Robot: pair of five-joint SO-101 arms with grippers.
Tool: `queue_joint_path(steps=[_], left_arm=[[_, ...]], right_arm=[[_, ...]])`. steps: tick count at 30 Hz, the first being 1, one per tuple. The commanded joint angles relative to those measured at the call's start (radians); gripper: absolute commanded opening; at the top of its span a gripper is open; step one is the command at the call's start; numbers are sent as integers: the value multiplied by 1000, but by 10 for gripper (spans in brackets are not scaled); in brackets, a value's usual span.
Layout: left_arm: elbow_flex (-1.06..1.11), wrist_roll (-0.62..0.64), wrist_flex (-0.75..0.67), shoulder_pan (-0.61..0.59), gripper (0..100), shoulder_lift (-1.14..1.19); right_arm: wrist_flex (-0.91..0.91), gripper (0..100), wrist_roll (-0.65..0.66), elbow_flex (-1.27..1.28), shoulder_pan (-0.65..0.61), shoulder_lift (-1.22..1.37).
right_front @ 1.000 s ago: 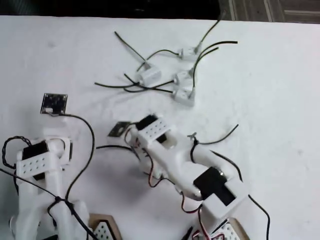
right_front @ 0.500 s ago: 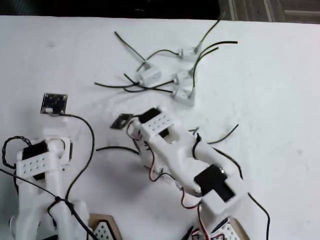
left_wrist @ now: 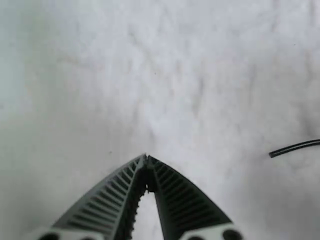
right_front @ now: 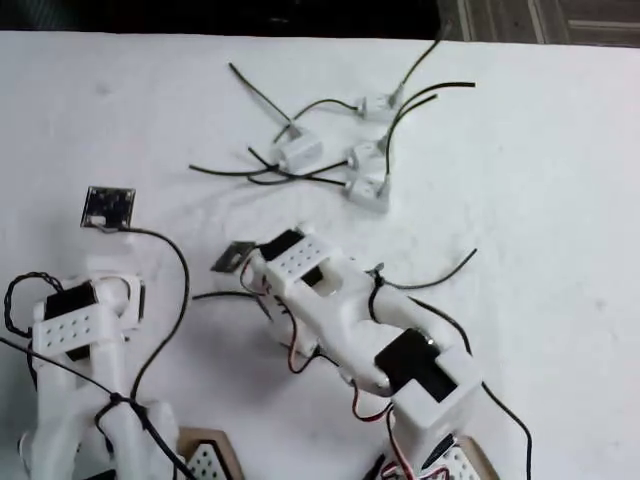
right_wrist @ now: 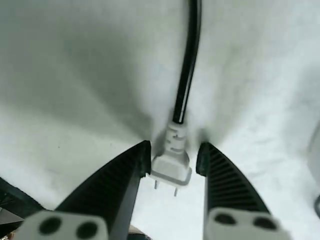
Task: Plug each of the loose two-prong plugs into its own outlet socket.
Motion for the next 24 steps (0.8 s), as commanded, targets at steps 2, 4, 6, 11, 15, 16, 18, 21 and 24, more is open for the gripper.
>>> queue_joint_path(steps=[2, 4, 6, 11, 15, 16, 18, 21, 24], left_arm=[[-6, -9, -15, -1, 25, -27], [-6, -9, -15, -1, 25, -27], [-6, -9, -15, -1, 25, -27], [-6, -9, -15, -1, 25, -27], [-6, -9, -15, -1, 25, -27], [-6, -9, -15, -1, 25, -27], [-6, -9, -15, -1, 25, -27], [-6, -9, -15, -2, 25, -27], [-12, -6, -12, -7, 25, -28]], right_arm=[[-4, 148, -6, 31, -13, 4], [-4, 148, -6, 37, -13, 1], [-1, 148, -6, 35, 5, -7], [-4, 143, 2, 38, 27, 2], [-4, 5, 3, 32, 18, -10], [1, 26, 3, 32, 13, -19], [2, 16, 3, 37, 12, -51], [27, 18, 3, 37, 18, -151], [61, 17, -6, 38, 19, -295]])
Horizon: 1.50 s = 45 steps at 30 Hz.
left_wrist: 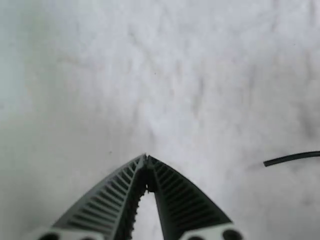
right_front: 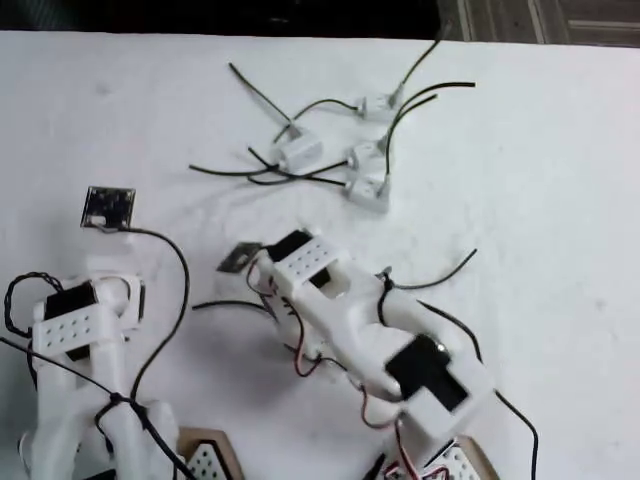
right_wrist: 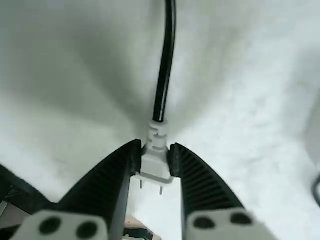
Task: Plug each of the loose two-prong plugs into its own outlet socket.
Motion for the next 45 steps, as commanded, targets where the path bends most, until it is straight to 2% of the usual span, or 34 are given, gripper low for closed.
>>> queue_joint_path(steps=[1, 8, 18, 23, 26, 33, 36, 39, 42, 45], left_arm=[[-14, -6, -12, -7, 24, -28], [-35, -2, 51, -2, 24, -139], [-9, 40, 150, 15, 24, -561], [118, 40, 109, 134, 25, -708], [201, 40, 48, 209, 25, -765], [233, 37, -12, 338, 27, -796], [233, 34, -8, 420, 27, -796], [238, 34, -8, 476, 27, -796], [238, 34, -5, 469, 27, -796], [232, 37, 23, 404, 27, -796]], right_arm=[[38, 17, -8, -6, 12, -205], [44, 17, -84, -6, 39, -522], [41, 17, -150, -5, 97, -803], [22, 17, -152, 15, 139, -829], [-24, 17, -212, 74, 165, -848], [-41, 17, -249, 195, 62, -1020], [-97, 17, -316, 278, 27, -1093], [-189, 17, -325, 402, 1, -1139], [-303, 17, -324, 531, 4, -1141], [-423, 17, -322, 638, 50, -1109]])
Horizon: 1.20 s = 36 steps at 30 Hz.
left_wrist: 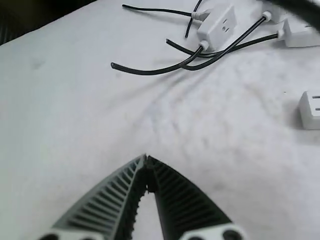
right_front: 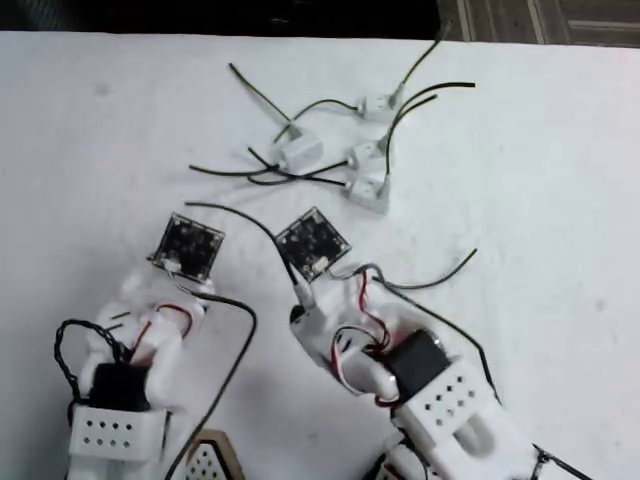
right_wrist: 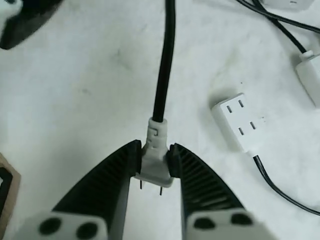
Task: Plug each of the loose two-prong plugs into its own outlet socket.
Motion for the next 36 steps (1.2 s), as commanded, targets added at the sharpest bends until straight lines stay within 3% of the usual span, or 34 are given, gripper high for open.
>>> queue_joint_path(steps=[1, 6, 13, 21, 26, 36], left_arm=[[-11, 8, 20, -73, 27, -10], [-2, 9, 21, -142, 26, -10], [35, 5, 34, -140, 27, -10], [38, 5, 34, -140, 27, -10], [51, 5, 28, -140, 27, -10], [54, 3, 28, -139, 27, -10]], right_arm=[[-137, 17, -5, 84, 58, 30], [-220, 17, 8, 92, 180, 160], [-237, 17, -117, -20, 397, 386], [-76, 20, -216, -127, 414, 526], [27, 156, -219, -203, 412, 587], [101, 115, -164, -331, 418, 693]])
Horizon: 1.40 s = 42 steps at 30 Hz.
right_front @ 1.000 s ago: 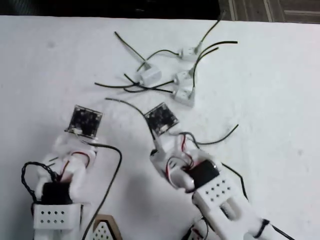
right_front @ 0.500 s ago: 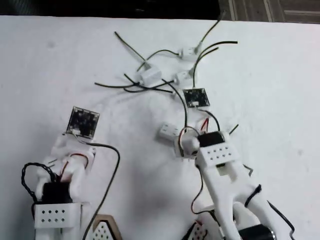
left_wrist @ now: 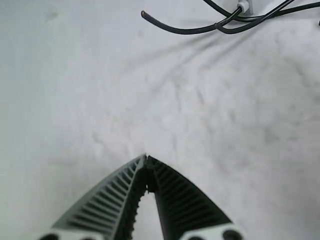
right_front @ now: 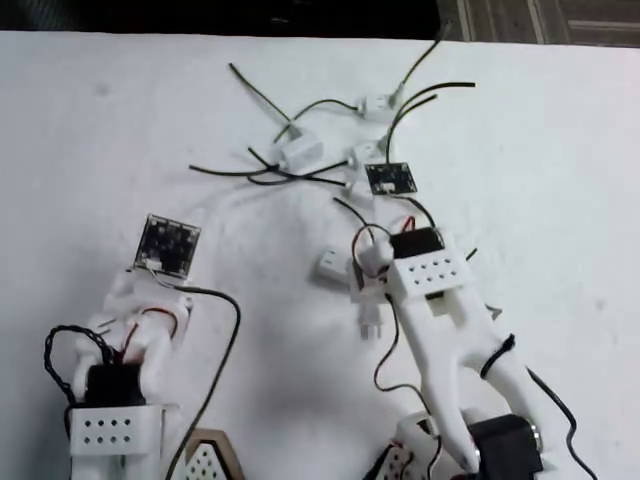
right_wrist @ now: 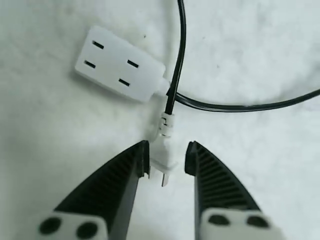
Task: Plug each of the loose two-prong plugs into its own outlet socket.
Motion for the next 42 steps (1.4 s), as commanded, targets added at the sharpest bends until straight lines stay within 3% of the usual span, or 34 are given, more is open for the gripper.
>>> queue_joint_path(steps=[1, 18, 26, 42], left_arm=[[-2, 3, -2, -4, 27, -10], [3, 3, -2, -4, 27, -10], [5, 3, -2, -4, 27, -10], [6, 3, -2, -4, 27, -10]], right_arm=[[8, 115, 41, -41, 12, 22], [8, 115, 38, -92, 50, 242], [25, 115, -31, -114, -42, 288], [50, 83, -54, -132, -30, 303]])
